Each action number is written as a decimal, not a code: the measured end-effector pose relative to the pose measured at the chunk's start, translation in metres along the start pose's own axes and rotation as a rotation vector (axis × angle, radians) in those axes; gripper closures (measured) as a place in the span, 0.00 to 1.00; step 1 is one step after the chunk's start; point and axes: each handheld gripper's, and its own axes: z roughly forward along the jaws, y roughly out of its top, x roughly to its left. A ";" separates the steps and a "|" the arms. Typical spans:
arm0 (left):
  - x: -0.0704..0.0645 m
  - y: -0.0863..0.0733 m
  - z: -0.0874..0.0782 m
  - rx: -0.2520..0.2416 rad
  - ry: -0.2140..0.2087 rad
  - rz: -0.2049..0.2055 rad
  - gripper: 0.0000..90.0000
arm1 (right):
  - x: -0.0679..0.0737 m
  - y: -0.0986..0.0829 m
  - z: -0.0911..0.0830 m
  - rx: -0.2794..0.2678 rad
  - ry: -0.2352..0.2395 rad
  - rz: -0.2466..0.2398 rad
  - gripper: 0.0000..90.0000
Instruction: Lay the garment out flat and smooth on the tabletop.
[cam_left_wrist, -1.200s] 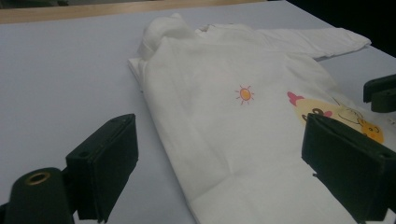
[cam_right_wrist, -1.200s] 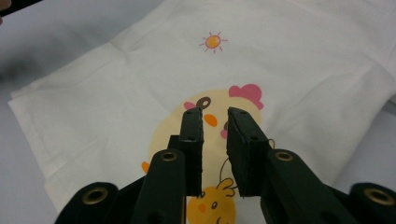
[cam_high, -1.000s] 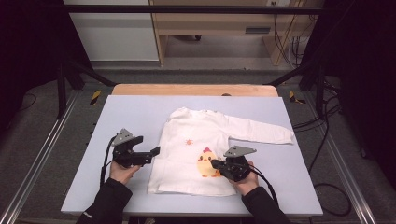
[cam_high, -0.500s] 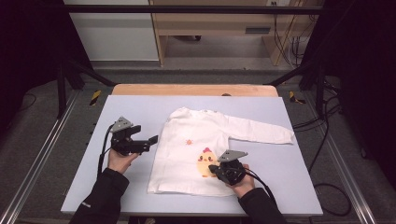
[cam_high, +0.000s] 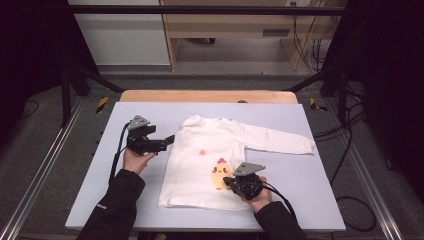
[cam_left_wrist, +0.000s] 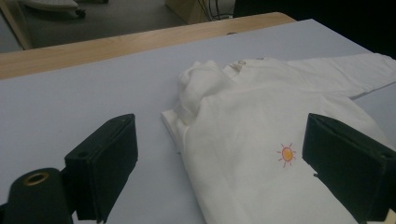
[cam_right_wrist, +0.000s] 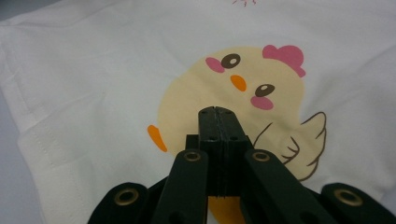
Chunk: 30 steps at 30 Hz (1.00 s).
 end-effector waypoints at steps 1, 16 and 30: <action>0.000 0.001 0.002 -0.003 0.003 -0.003 0.11 | 0.000 0.000 0.000 0.000 -0.001 -0.001 1.00; 0.001 0.008 0.043 0.055 0.027 0.012 0.11 | 0.000 0.000 0.000 -0.002 -0.002 -0.004 1.00; 0.008 -0.003 0.073 0.105 0.043 -0.015 0.12 | 0.000 0.000 0.000 -0.001 0.002 0.002 1.00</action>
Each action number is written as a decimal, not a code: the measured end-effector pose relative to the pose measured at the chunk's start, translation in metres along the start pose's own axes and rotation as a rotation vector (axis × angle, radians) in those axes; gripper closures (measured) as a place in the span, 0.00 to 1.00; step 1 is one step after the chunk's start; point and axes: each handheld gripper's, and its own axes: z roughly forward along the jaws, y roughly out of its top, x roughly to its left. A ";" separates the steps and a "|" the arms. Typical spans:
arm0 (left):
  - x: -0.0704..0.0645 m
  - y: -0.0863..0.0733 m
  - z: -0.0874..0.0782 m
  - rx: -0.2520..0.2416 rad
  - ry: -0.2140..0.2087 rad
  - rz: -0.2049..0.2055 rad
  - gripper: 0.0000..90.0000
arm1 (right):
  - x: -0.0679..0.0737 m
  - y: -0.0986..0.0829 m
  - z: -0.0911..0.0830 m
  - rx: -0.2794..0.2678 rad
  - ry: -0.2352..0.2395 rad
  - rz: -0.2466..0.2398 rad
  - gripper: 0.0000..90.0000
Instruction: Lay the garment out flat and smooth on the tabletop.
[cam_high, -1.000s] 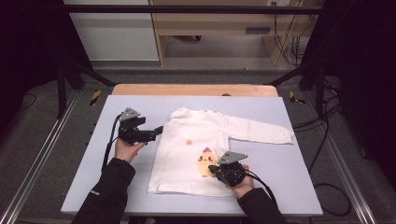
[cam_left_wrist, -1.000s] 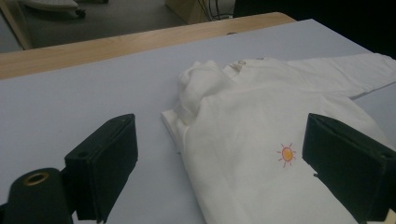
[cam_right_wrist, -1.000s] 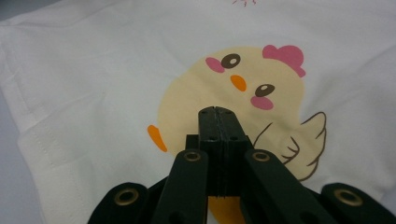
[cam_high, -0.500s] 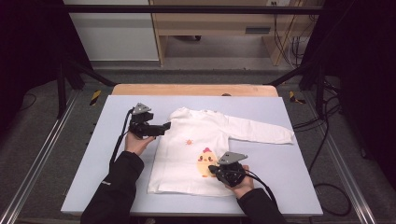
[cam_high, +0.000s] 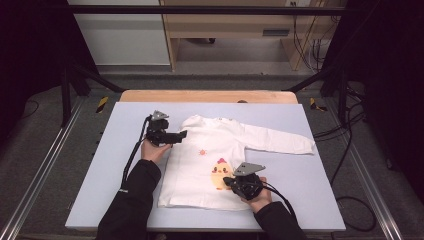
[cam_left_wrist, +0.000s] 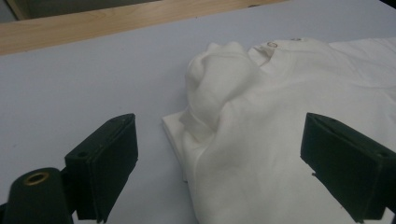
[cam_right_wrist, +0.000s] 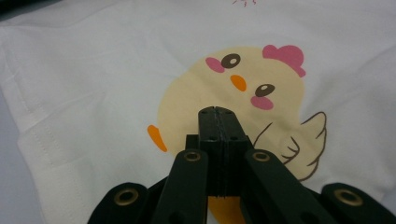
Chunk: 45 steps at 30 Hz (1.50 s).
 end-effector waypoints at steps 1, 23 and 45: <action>0.000 -0.001 0.001 0.001 0.002 0.002 0.12 | 0.000 0.000 0.000 0.000 0.000 0.000 1.00; 0.003 -0.012 0.020 0.093 -0.062 -0.075 0.87 | 0.000 0.000 0.000 0.001 -0.001 -0.002 1.00; -0.106 -0.010 0.027 0.048 -0.190 0.090 0.90 | 0.000 0.000 0.000 0.000 -0.003 -0.006 1.00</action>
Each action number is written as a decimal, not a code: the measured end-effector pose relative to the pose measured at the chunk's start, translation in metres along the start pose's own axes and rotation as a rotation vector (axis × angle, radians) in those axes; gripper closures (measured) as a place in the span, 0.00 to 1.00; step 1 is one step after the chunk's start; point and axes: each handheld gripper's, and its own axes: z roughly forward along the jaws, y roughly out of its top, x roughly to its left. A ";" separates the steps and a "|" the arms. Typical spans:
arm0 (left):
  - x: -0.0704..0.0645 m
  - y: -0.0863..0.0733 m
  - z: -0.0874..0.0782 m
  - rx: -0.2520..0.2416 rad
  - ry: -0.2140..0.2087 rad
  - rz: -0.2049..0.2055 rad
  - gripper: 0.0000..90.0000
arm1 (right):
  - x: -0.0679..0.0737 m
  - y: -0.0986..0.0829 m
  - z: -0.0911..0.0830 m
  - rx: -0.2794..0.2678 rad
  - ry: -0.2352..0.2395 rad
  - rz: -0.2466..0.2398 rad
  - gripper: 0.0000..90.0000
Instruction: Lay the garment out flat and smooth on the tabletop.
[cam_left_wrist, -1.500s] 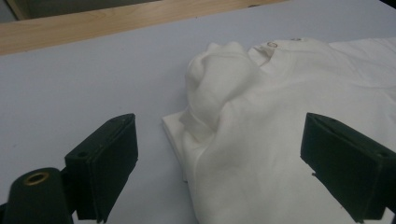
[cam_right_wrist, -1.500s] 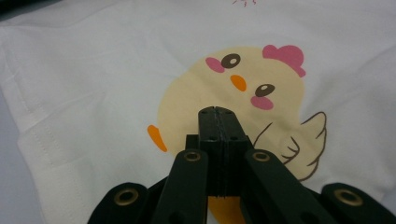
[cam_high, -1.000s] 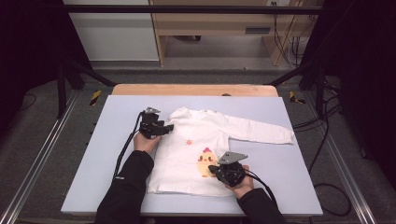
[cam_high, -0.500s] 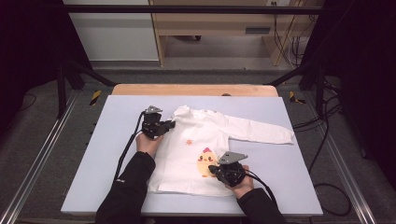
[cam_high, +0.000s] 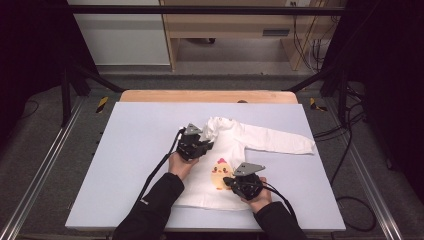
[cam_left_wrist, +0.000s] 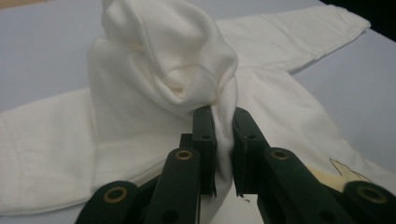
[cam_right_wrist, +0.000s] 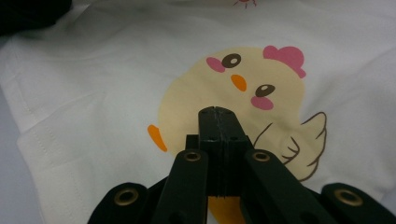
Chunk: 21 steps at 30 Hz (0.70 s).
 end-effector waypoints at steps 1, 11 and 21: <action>-0.002 -0.002 0.004 0.007 0.001 0.006 0.90 | 0.000 0.000 0.000 0.000 0.000 0.000 1.00; -0.010 -0.009 0.018 0.077 -0.013 0.038 0.78 | 0.000 0.000 0.000 0.001 0.001 0.001 1.00; 0.009 0.013 -0.035 -0.040 0.075 0.063 0.38 | 0.000 0.000 0.000 -0.001 0.001 0.001 1.00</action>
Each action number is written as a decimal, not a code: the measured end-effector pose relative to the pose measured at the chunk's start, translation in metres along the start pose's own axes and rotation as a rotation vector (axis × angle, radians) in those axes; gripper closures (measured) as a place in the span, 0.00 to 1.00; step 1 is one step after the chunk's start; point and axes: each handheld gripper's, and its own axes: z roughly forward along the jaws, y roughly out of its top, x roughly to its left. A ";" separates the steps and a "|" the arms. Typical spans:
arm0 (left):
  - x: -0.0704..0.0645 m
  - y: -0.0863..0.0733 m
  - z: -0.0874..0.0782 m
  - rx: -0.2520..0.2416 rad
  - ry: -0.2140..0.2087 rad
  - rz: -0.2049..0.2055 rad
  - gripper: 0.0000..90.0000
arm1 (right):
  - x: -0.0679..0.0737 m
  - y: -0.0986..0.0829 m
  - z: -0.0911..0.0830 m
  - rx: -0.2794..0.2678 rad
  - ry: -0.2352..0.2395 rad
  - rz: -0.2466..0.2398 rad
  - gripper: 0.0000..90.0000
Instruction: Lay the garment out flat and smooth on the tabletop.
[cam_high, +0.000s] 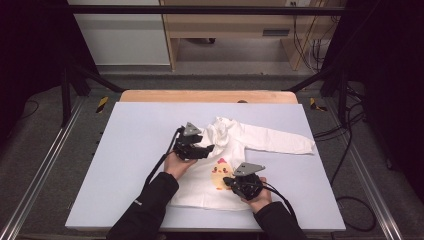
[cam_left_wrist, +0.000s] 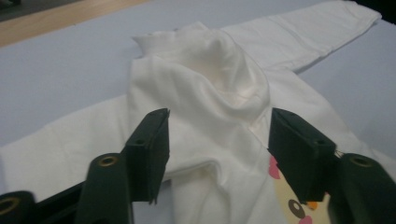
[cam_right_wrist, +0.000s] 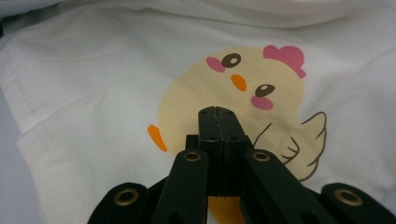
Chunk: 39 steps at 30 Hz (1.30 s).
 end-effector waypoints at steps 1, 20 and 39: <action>0.005 0.001 -0.005 -0.017 0.015 -0.004 0.32 | 0.000 0.000 0.000 0.000 0.000 0.000 1.00; 0.063 -0.004 -0.010 -0.035 0.128 -0.129 0.04 | 0.000 0.000 0.000 0.001 0.002 0.003 1.00; 0.093 -0.029 0.018 0.075 0.176 -0.180 0.16 | 0.000 0.000 0.000 0.001 0.002 0.003 1.00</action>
